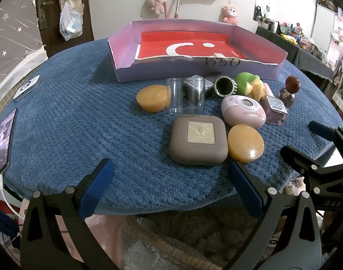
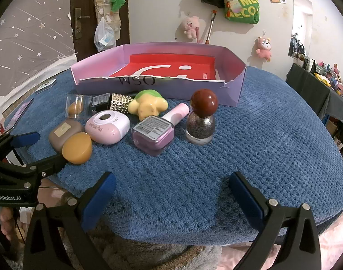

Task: Organize rigid objects
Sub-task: 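Move the right tool toward the brown-capped jar while the left tool approaches the grey compact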

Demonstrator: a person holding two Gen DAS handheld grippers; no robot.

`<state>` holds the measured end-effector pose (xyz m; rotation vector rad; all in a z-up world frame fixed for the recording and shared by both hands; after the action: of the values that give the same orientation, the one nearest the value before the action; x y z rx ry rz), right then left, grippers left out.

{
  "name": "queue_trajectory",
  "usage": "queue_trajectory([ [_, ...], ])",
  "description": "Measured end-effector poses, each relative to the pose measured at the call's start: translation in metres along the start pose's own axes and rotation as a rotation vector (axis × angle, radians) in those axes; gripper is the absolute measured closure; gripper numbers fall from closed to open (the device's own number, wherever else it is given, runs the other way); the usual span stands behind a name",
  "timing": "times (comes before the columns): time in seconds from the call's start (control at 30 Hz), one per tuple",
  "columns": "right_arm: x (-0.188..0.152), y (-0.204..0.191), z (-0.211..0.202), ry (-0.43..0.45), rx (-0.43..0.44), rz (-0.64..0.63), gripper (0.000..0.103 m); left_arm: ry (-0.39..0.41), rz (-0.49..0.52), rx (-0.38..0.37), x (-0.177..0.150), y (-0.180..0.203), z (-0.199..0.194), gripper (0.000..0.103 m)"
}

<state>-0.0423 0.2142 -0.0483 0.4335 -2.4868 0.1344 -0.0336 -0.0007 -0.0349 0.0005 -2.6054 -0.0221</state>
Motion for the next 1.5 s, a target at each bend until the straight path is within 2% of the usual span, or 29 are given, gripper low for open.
queue_trajectory([
  [1.0,-0.0022,-0.0005,0.0020,-0.008,0.000,-0.007,0.000,-0.005,0.007,-0.002,-0.0008,0.0005,0.0017,0.000],
  [1.23,-0.0003,-0.0025,0.0026,-0.012,0.014,-0.028,0.007,-0.011,0.017,-0.009,0.0012,0.0012,0.0019,0.001],
  [1.5,0.0066,-0.0015,0.0024,-0.017,0.026,-0.044,0.019,-0.004,0.033,-0.018,0.0062,0.0046,0.0003,0.010],
])
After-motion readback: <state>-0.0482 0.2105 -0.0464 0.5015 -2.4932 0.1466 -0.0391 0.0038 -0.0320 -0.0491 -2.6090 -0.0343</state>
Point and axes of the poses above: each gripper's, at about its wrist camera, not at the fingertips, and z roughly the way its jaws point, y to its right, x to its top, the point moved 5 cm from there along z, roughly the way its jaws point, and after that the axes turned 11 degrees about -y, right-handed, at the moved point
